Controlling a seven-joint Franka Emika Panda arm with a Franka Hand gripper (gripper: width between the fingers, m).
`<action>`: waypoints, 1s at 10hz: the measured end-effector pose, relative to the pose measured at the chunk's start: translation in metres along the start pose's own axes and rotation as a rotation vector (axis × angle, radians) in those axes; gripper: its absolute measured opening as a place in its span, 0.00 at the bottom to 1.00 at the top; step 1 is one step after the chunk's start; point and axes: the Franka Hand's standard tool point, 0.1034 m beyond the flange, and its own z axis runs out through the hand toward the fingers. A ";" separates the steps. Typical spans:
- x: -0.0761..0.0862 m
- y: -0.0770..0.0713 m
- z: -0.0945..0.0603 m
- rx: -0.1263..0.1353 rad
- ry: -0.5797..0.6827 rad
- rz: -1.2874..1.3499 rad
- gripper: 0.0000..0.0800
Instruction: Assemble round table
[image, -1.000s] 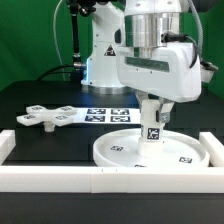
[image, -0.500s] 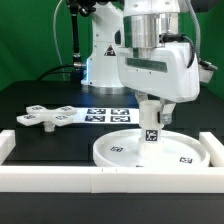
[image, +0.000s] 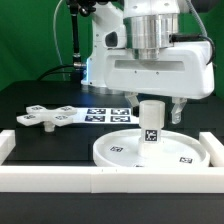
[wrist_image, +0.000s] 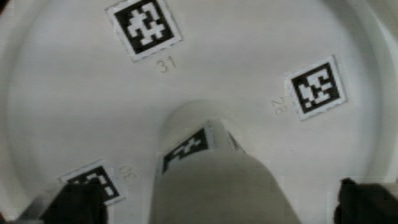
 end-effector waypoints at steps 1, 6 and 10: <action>0.000 0.000 0.000 0.000 0.000 -0.035 0.81; 0.001 -0.001 0.000 -0.016 0.006 -0.565 0.81; 0.000 -0.005 -0.001 -0.060 0.015 -0.953 0.81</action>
Offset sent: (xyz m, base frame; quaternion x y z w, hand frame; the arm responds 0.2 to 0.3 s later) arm 0.0098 0.0073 -0.0020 0.0137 -0.0106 -0.2877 0.9576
